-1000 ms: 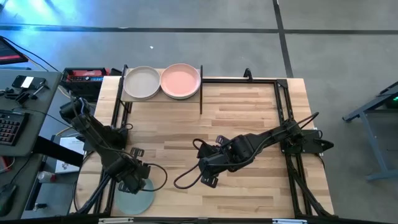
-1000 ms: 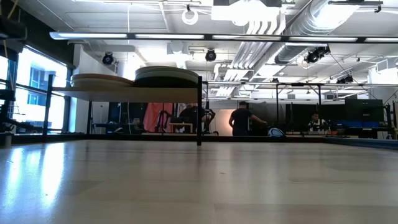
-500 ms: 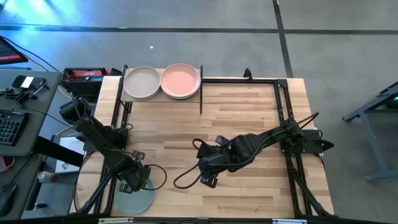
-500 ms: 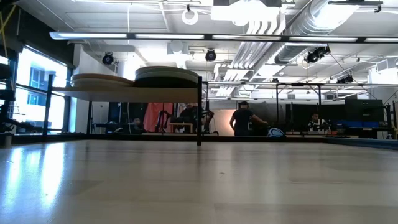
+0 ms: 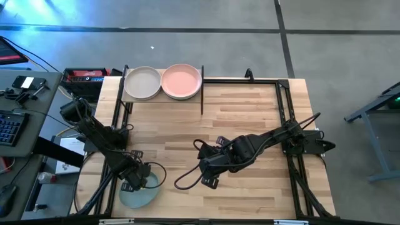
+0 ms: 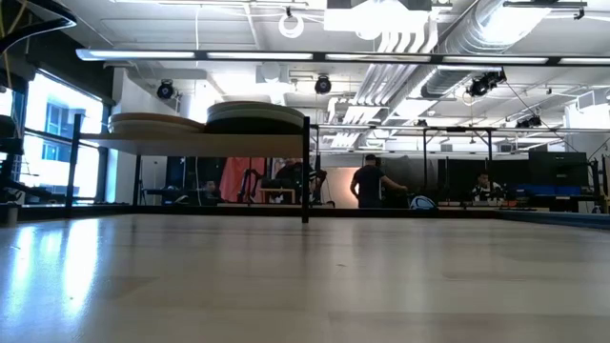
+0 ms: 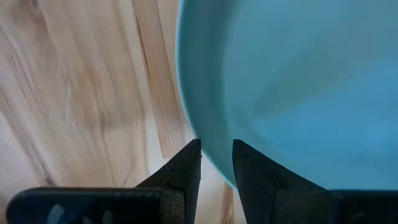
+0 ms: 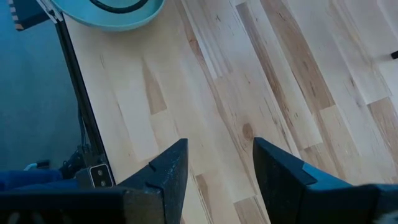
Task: Place and stack plates onto a shelf
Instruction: Stack the light blue plate on top of the white plate on the shelf
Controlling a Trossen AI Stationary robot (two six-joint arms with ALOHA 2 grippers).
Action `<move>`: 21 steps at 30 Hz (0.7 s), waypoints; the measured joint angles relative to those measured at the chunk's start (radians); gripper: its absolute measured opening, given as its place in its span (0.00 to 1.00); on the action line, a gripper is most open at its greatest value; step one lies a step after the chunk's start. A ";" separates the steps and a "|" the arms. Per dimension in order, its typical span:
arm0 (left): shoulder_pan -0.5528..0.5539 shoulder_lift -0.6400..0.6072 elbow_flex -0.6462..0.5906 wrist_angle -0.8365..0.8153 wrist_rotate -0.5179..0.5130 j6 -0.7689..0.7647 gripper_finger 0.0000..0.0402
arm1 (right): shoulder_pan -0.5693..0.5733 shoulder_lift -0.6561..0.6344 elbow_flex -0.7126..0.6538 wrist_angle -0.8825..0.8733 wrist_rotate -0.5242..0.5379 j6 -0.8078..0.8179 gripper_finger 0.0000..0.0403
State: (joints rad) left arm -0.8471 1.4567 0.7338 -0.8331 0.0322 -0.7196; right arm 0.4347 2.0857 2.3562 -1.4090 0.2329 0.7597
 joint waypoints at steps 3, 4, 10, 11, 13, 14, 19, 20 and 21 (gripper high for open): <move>0.000 0.000 0.000 0.000 0.000 -0.012 0.21 | 0.000 0.000 0.000 0.000 0.000 0.000 0.39; 0.000 0.000 0.000 0.000 0.000 -0.018 0.21 | 0.000 0.000 0.000 0.000 0.000 0.000 0.39; 0.000 0.000 0.000 -0.001 0.034 -0.062 0.21 | 0.000 0.000 0.000 0.000 0.000 0.000 0.39; 0.000 0.000 0.000 -0.001 0.043 -0.064 0.21 | 0.000 0.000 0.000 0.000 0.000 0.000 0.39; 0.000 0.000 0.000 -0.001 0.053 -0.066 0.21 | 0.000 0.000 0.000 0.000 0.000 0.000 0.39; 0.000 0.000 0.000 -0.001 0.056 -0.066 0.21 | 0.000 0.000 0.000 0.000 0.000 0.000 0.39; 0.000 0.000 0.001 -0.002 0.064 -0.099 0.21 | 0.000 0.000 0.000 0.000 0.000 0.000 0.39; 0.000 0.000 0.001 -0.002 0.064 -0.109 0.21 | 0.000 0.000 0.000 0.000 0.000 0.000 0.39; 0.000 0.000 0.001 -0.003 0.064 -0.117 0.21 | 0.000 0.000 0.000 0.000 0.000 0.000 0.39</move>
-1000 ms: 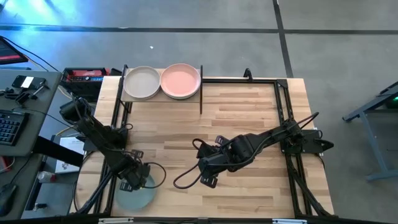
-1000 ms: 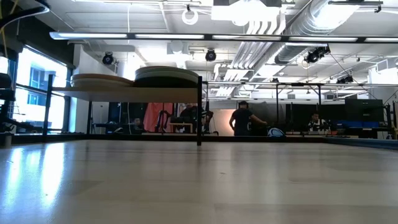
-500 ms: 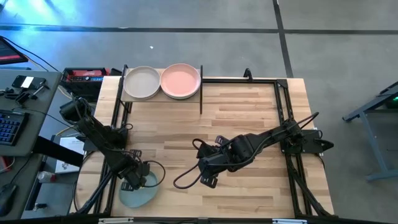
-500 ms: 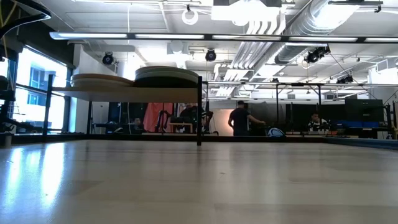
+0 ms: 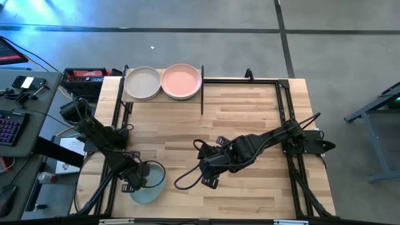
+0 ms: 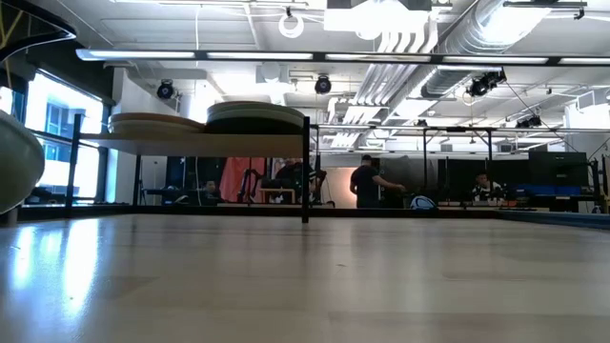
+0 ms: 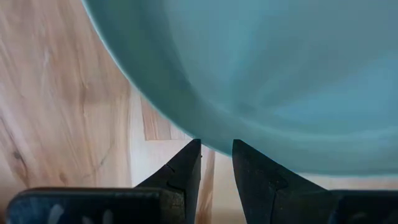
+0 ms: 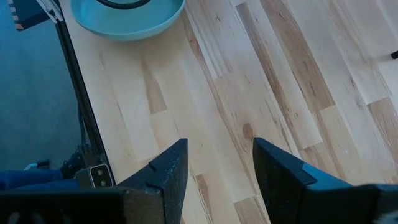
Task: Place and stack plates onto a shelf
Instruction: Stack the light blue plate on top of the white plate on the shelf
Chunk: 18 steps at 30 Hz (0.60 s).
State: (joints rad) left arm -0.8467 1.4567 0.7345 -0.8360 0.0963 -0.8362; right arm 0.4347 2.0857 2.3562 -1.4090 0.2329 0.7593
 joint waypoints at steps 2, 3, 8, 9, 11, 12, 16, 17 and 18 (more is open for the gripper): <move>0.000 0.000 0.000 -0.004 0.002 -0.010 0.21 | 0.000 0.000 0.000 0.000 0.000 0.000 0.39; 0.000 0.000 0.000 -0.007 0.002 -0.017 0.21 | 0.000 0.000 0.000 0.000 0.000 0.000 0.39; 0.000 0.000 0.000 -0.029 0.010 -0.045 0.21 | 0.000 0.000 0.000 0.000 0.000 0.000 0.39; 0.000 0.000 0.000 -0.039 0.015 -0.054 0.21 | -0.001 0.000 0.000 0.000 0.000 0.000 0.39; 0.003 0.000 0.000 -0.049 0.031 -0.071 0.21 | -0.003 0.000 0.000 0.000 0.000 -0.001 0.39; 0.003 -0.003 0.000 -0.049 0.034 -0.078 0.21 | -0.003 0.000 0.000 0.000 0.000 -0.008 0.39; 0.003 -0.020 0.000 -0.049 0.036 -0.107 0.21 | -0.003 0.000 0.000 0.000 0.002 -0.008 0.39; 0.003 -0.027 0.000 -0.049 0.036 -0.117 0.21 | -0.003 0.000 0.000 0.000 0.002 -0.008 0.39; 0.003 -0.032 0.000 -0.051 0.035 -0.129 0.21 | -0.003 0.000 0.000 0.000 0.003 -0.008 0.39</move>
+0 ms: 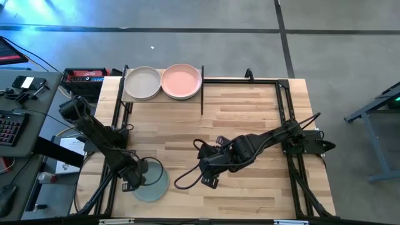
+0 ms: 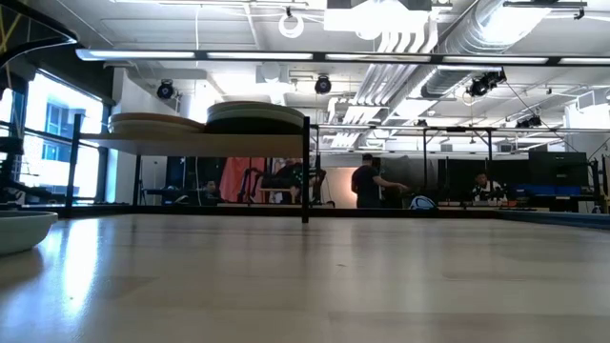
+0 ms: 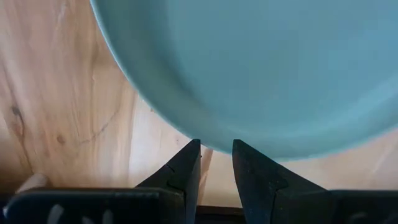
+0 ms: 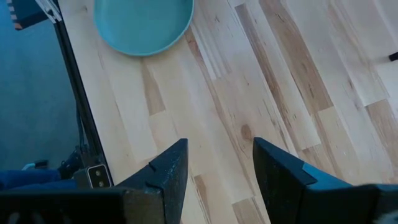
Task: Place and stack plates onto a shelf
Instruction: Stack the light blue plate on top of the white plate on the shelf
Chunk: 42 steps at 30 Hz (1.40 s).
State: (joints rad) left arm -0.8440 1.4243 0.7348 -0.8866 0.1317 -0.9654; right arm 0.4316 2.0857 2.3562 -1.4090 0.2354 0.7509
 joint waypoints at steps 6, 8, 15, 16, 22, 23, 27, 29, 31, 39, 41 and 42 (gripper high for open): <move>0.000 -0.010 0.000 -0.012 -0.004 -0.125 0.21 | 0.000 0.000 0.000 0.000 0.000 0.000 0.39; 0.000 -0.010 0.000 -0.013 -0.011 -0.162 0.21 | 0.000 0.000 0.000 0.000 0.000 0.000 0.39; 0.000 -0.010 -0.007 -0.044 -0.033 -0.316 0.21 | 0.000 0.000 0.000 0.000 0.001 0.000 0.39; 0.000 -0.010 -0.016 -0.039 -0.032 -0.338 0.21 | 0.000 0.000 0.000 0.000 0.001 0.000 0.39; 0.000 -0.010 -0.054 -0.014 -0.002 -0.385 0.21 | 0.000 0.000 0.000 0.000 0.001 0.000 0.39; 0.000 -0.010 -0.054 -0.005 -0.001 -0.385 0.21 | 0.000 0.000 0.000 0.000 0.001 0.000 0.39; 0.000 -0.010 -0.054 -0.002 0.015 -0.386 0.21 | 0.000 0.000 0.000 0.000 0.001 0.000 0.39; 0.000 -0.010 -0.054 -0.001 0.016 -0.391 0.21 | 0.000 0.000 0.000 0.000 0.001 0.000 0.39; 0.000 -0.010 -0.054 -0.005 0.016 -0.392 0.21 | 0.000 0.000 0.000 0.000 0.001 0.000 0.39; 0.001 -0.015 -0.053 -0.087 0.017 -0.409 0.21 | 0.000 0.000 0.000 0.000 0.001 -0.013 0.39; 0.009 -0.023 -0.053 -0.090 0.022 -0.419 0.21 | 0.000 0.000 0.000 0.000 0.001 -0.018 0.39; 0.015 -0.031 -0.053 -0.087 0.024 -0.421 0.21 | 0.000 0.000 0.000 0.000 0.001 -0.018 0.39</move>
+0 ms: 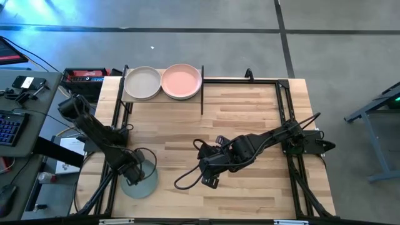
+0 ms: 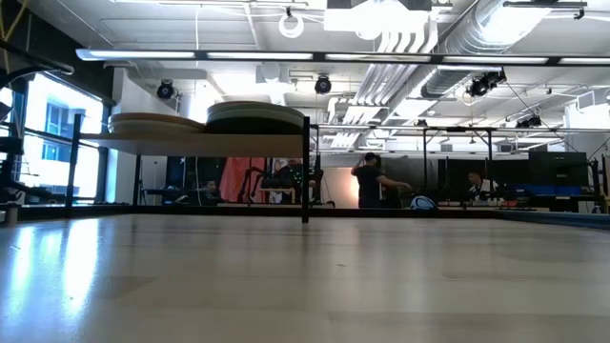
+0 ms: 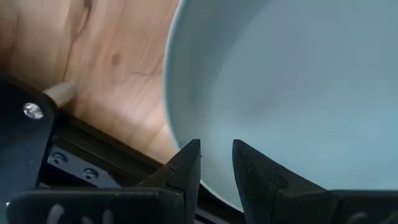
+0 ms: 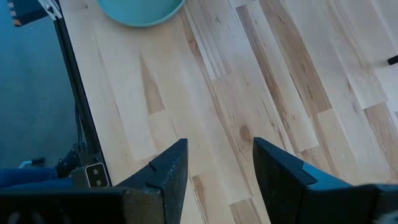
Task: Place and stack plates onto a shelf
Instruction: Stack the light blue plate on top of the white plate on the shelf
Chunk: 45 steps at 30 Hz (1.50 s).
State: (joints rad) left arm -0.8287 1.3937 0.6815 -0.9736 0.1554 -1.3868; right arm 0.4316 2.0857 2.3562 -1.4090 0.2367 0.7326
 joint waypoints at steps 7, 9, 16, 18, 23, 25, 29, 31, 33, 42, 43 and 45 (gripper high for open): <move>0.054 -0.056 0.017 -0.045 -0.026 -0.007 0.21 | 0.000 0.000 0.000 0.000 0.000 0.000 0.39; 0.068 -0.056 0.017 -0.092 -0.033 -0.007 0.21 | 0.000 0.000 0.000 0.000 0.000 0.000 0.39; 0.104 -0.056 -0.038 -0.049 -0.016 0.054 0.21 | 0.000 0.000 0.000 0.000 0.000 0.000 0.39; 0.111 -0.056 -0.062 -0.001 -0.007 0.054 0.21 | 0.001 0.000 0.000 0.000 0.000 0.000 0.39; 0.128 -0.056 -0.091 0.001 -0.015 0.027 0.21 | 0.001 0.000 0.000 0.000 0.000 0.000 0.39; 0.132 -0.056 -0.099 0.001 -0.016 0.021 0.21 | 0.001 0.000 0.000 0.000 0.000 0.000 0.39; 0.135 -0.056 -0.111 0.048 -0.010 0.035 0.21 | 0.001 0.000 0.000 0.000 0.000 0.000 0.39; 0.135 -0.056 -0.120 0.101 -0.006 0.036 0.20 | 0.001 0.000 0.000 0.000 0.000 0.000 0.39; 0.135 -0.057 -0.123 0.140 -0.001 0.037 0.19 | 0.001 0.000 0.000 0.000 0.000 0.000 0.39; 0.136 -0.057 -0.100 0.132 -0.008 0.090 0.02 | 0.000 0.000 0.000 0.000 0.005 0.000 0.39; 0.136 -0.057 -0.094 0.130 -0.010 0.090 0.02 | 0.000 0.000 0.000 0.000 0.016 0.000 0.39; 0.136 -0.063 -0.078 0.125 -0.012 0.092 0.02 | 0.000 0.000 0.000 0.000 0.046 0.000 0.39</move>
State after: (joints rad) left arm -0.6930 1.3303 0.6034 -0.8486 0.1432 -1.2950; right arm 0.4312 2.0857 2.3562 -1.4090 0.2825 0.7322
